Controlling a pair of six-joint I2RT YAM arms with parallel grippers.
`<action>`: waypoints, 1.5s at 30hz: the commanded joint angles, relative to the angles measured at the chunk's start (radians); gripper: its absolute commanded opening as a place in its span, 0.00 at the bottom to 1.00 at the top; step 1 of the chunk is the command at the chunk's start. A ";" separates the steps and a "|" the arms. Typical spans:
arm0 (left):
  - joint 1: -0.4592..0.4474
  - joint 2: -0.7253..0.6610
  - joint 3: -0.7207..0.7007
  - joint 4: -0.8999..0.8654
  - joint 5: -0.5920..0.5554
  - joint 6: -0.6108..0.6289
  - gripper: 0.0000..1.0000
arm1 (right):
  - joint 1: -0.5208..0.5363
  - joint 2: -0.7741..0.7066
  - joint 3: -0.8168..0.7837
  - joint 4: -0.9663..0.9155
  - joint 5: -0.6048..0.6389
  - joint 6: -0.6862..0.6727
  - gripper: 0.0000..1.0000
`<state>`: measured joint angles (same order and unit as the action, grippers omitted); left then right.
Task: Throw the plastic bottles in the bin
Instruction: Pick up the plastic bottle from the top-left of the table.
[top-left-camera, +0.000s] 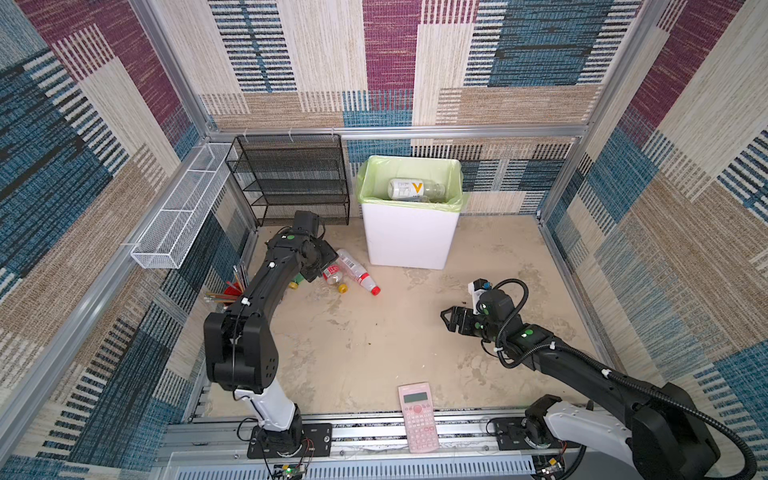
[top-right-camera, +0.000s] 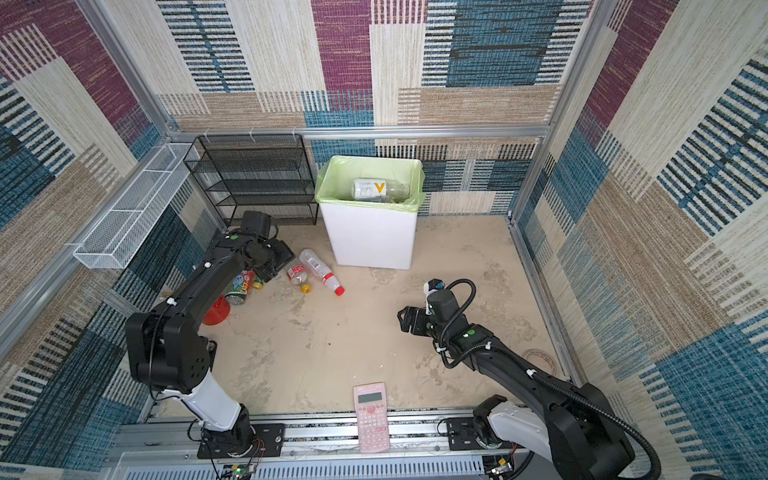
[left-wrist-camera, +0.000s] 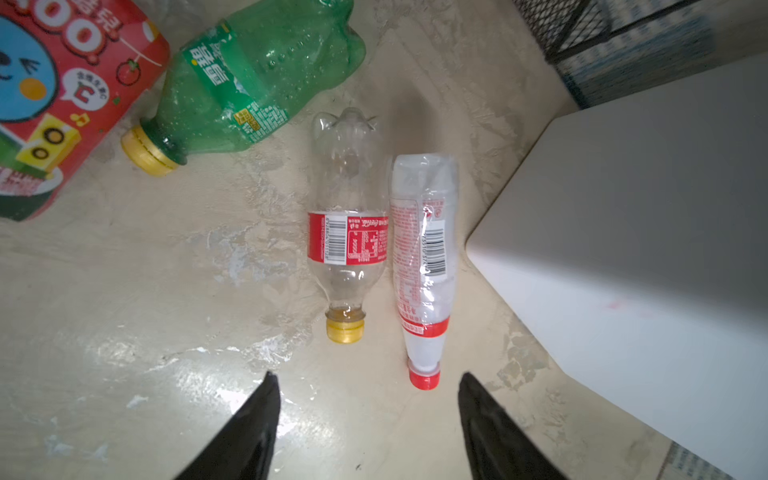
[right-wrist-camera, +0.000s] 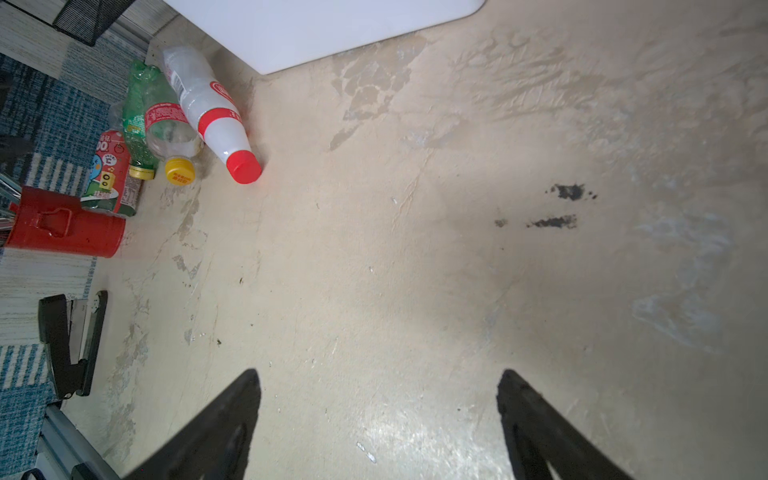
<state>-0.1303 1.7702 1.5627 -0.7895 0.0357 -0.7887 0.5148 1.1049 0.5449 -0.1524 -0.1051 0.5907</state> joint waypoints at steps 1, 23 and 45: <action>0.010 0.104 0.103 -0.147 0.037 0.156 0.73 | -0.001 0.011 0.018 0.043 -0.012 -0.026 0.90; 0.055 0.468 0.277 -0.117 0.065 0.164 0.75 | -0.001 -0.017 0.027 -0.016 0.016 -0.018 0.90; 0.038 -0.249 -0.290 0.097 0.226 0.228 0.43 | -0.001 0.046 0.045 0.060 -0.005 -0.010 0.89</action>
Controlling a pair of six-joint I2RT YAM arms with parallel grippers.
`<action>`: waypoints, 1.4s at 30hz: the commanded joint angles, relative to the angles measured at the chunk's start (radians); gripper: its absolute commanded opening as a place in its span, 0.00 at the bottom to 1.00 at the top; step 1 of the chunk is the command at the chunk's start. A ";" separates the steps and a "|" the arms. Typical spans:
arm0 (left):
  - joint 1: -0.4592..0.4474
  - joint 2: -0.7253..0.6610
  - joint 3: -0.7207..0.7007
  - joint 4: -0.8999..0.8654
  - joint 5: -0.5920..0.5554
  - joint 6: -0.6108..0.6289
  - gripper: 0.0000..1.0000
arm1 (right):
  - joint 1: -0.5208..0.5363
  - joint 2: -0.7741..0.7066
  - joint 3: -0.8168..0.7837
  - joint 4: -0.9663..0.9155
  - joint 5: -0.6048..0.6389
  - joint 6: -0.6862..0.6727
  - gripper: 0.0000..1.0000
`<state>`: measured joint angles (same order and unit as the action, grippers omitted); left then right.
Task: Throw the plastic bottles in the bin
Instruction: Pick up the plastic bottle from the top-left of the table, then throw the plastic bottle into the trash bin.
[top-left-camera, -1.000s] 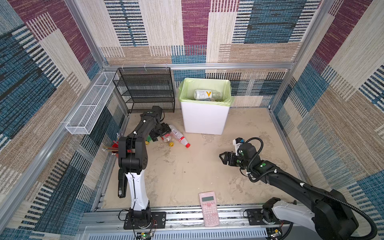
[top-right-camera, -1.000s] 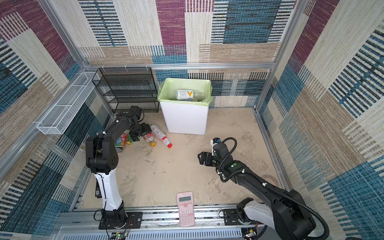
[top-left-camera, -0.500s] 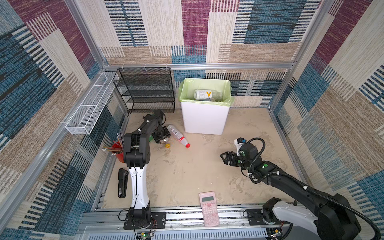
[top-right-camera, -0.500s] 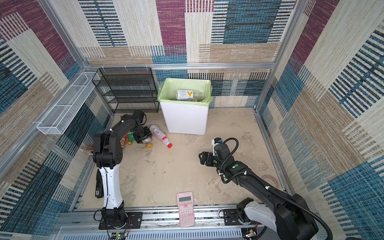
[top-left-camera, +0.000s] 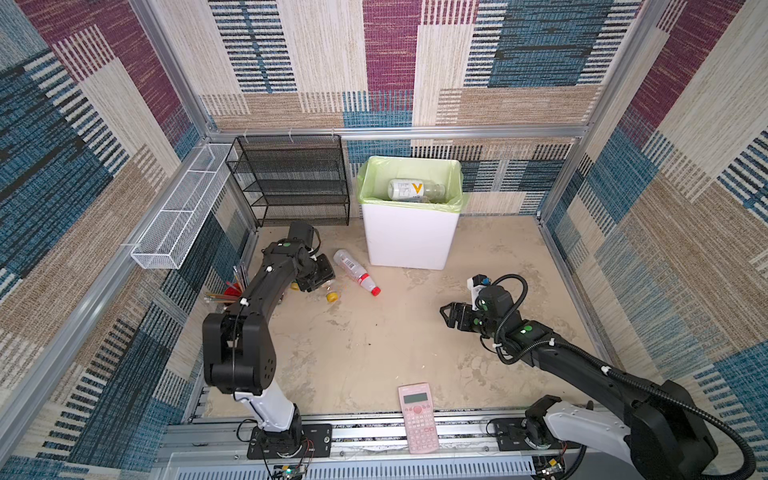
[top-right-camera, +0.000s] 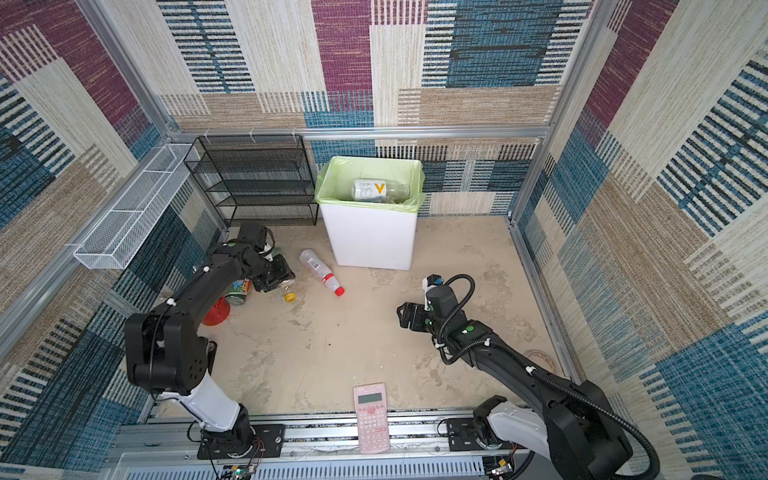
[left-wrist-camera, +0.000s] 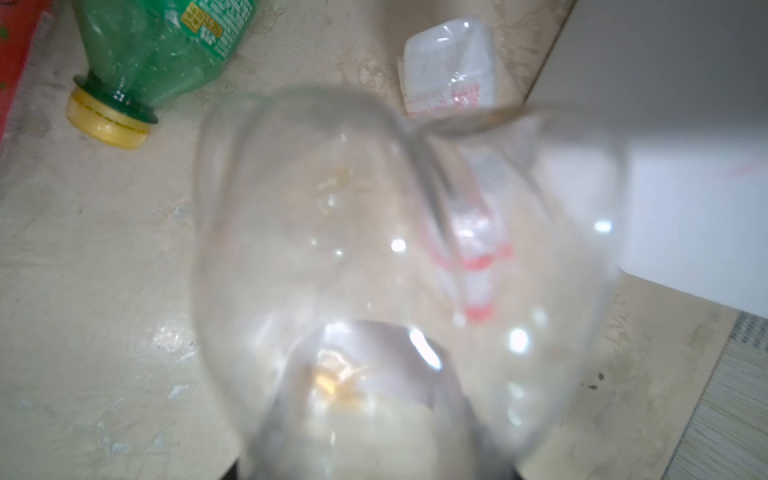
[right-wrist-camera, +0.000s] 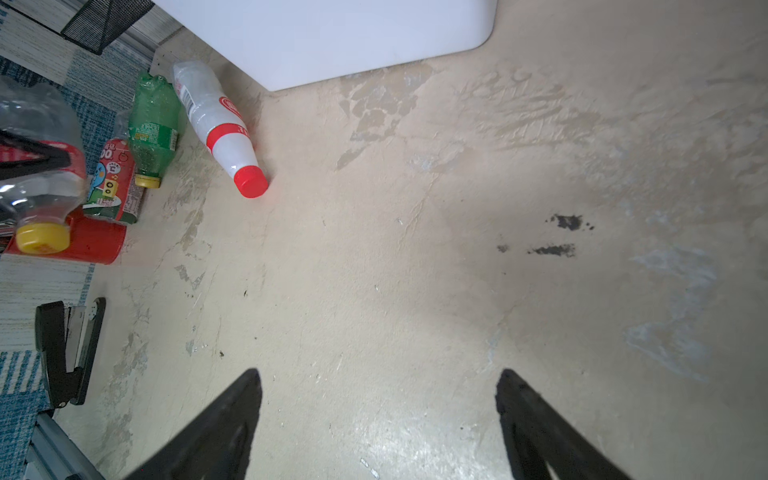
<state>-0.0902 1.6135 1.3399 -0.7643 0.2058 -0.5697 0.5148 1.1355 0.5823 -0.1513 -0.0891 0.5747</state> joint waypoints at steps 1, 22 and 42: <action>-0.002 -0.133 -0.098 0.093 0.070 -0.002 0.43 | -0.002 0.026 0.010 0.066 -0.027 0.006 0.89; -0.200 0.609 1.700 0.240 0.163 -0.076 0.84 | -0.001 -0.016 -0.009 0.074 -0.007 0.011 0.89; -0.142 -0.089 0.639 0.640 0.098 -0.051 0.91 | 0.000 -0.029 -0.026 0.062 0.001 0.024 0.88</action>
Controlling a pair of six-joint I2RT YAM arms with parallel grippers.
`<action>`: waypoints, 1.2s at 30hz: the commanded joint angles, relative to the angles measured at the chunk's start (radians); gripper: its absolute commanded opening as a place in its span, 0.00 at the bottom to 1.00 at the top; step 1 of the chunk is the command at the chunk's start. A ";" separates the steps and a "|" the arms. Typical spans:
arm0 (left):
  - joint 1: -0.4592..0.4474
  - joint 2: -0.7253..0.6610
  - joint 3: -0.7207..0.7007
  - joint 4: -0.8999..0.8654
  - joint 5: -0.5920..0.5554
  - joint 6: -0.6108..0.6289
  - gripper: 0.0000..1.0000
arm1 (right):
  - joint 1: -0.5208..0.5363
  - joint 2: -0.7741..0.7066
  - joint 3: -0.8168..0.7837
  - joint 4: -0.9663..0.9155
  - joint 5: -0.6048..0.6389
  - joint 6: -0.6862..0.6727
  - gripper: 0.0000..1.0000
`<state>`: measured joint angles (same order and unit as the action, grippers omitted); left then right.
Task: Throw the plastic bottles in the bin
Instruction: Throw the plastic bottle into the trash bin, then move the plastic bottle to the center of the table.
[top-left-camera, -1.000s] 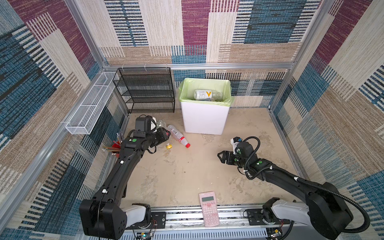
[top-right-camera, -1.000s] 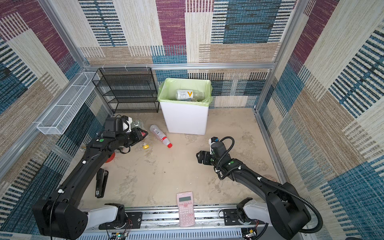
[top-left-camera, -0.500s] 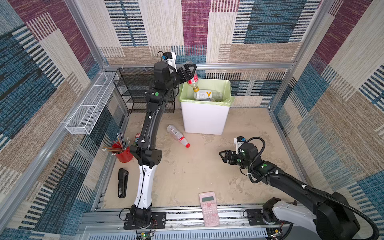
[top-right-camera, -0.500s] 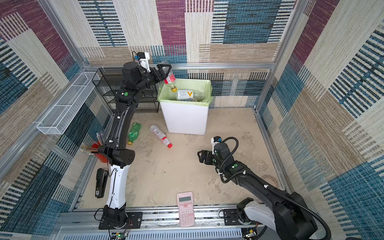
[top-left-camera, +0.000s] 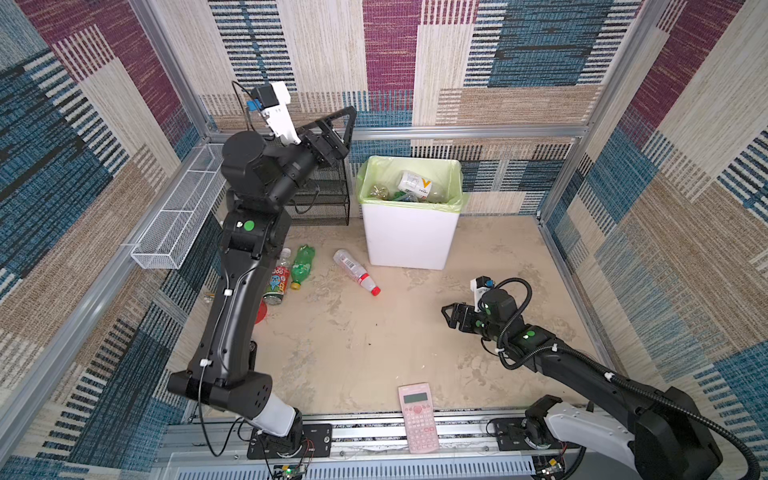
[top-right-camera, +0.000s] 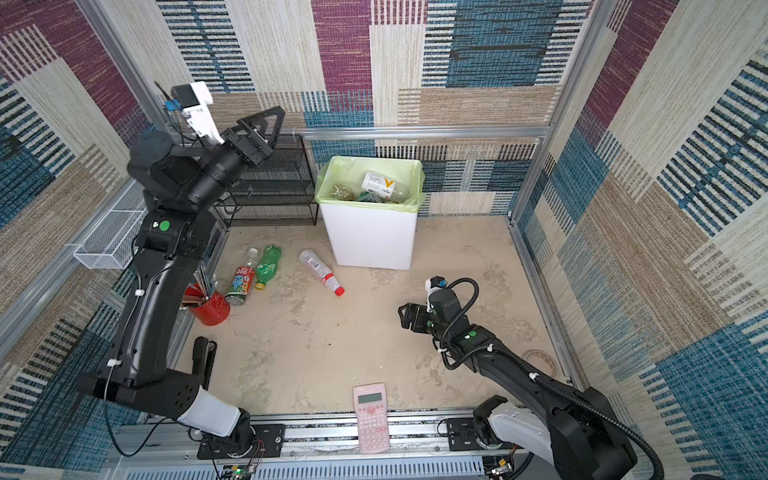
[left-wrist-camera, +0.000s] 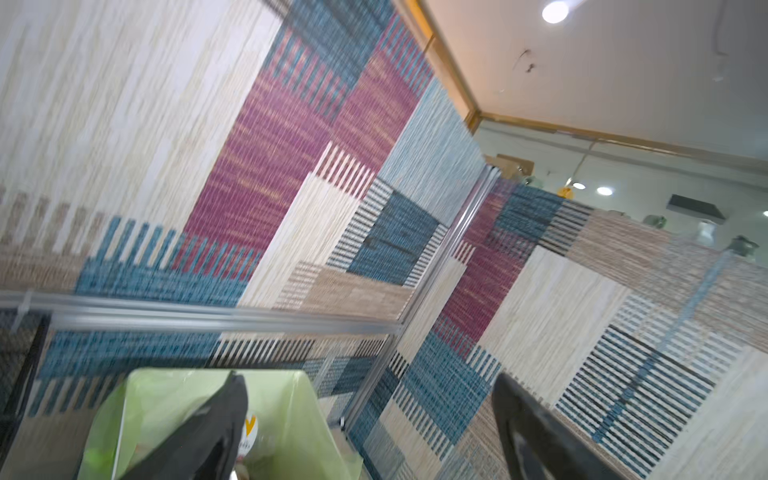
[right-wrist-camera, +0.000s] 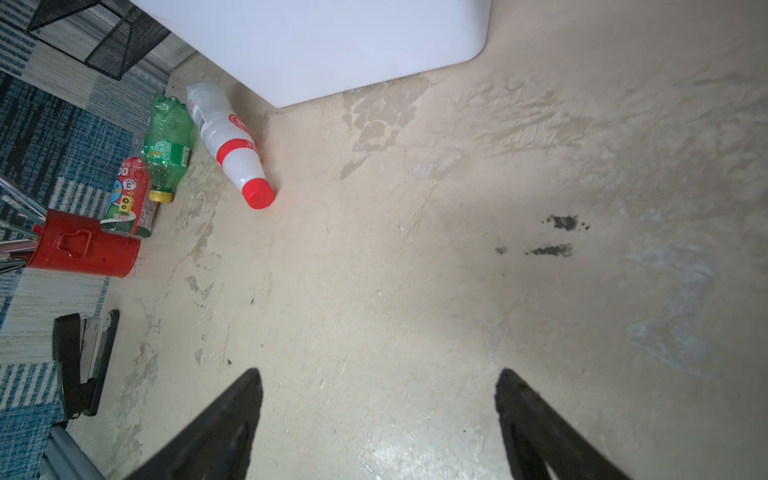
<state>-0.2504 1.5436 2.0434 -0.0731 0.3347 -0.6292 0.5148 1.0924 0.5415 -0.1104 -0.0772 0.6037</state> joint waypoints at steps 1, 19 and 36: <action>0.028 -0.044 -0.099 -0.055 -0.033 0.008 0.91 | 0.000 0.023 0.020 0.023 -0.016 -0.010 0.88; 0.188 -0.563 -1.168 -0.246 -0.126 -0.421 0.81 | 0.162 0.505 0.415 0.117 -0.039 -0.276 0.84; 0.211 -0.821 -1.351 -0.444 -0.129 -0.552 0.79 | 0.200 1.085 1.078 -0.014 -0.055 -0.459 0.84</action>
<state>-0.0437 0.7326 0.6933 -0.4854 0.2127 -1.1557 0.7074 2.1403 1.5776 -0.0963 -0.1246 0.1787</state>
